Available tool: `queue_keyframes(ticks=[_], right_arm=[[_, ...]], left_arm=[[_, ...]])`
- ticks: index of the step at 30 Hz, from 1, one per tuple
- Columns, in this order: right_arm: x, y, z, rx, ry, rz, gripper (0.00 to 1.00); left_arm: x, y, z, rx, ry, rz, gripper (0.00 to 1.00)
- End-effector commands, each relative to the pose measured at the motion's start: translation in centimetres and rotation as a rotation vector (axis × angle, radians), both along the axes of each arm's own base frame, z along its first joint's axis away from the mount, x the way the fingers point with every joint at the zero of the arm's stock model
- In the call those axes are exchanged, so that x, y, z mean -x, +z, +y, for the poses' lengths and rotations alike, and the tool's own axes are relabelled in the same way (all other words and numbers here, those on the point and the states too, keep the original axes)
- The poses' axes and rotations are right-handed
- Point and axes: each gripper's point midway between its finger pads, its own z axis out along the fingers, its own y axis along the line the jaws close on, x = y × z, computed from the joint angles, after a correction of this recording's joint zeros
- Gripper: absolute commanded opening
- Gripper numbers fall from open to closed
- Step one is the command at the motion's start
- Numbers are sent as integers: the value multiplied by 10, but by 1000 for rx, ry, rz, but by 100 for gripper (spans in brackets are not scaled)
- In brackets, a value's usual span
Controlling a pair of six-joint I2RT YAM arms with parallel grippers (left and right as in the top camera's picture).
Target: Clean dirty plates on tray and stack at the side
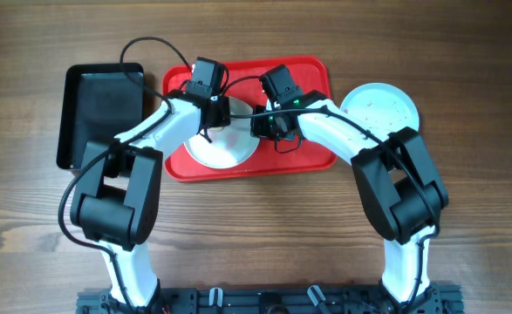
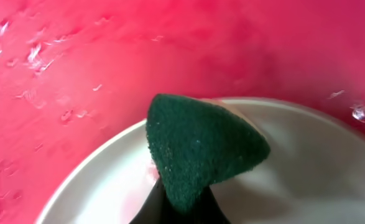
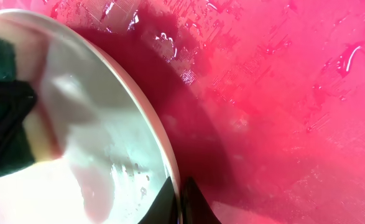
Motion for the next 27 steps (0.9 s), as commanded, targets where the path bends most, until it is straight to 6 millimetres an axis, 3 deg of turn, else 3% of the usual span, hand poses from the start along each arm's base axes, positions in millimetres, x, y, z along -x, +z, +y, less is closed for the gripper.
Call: queue_keyframes(ticks=[1,7,10,13,17,24,27], right_arm=[[2,-17,-13,48,-43,33,5],[3,-17,-12,45,-41,36,4],[4,-16,-11,35,-36,41,5],[2,-11,-13,31,-36,33,4],[-9,14,-25,43,-32,-32,4],[-24,75,-90,390,-96,-264,4],[-23,95,-106,539,-104,-345,4]], left_arm=[[-6,18,39,-111,118,-9,4],[-5,91,51,-73,147,-59,4],[4,105,60,-12,162,-41,4],[9,98,66,24,174,5,4],[16,81,67,79,177,73,4],[21,55,67,101,207,121,4],[21,49,66,113,226,133,4]])
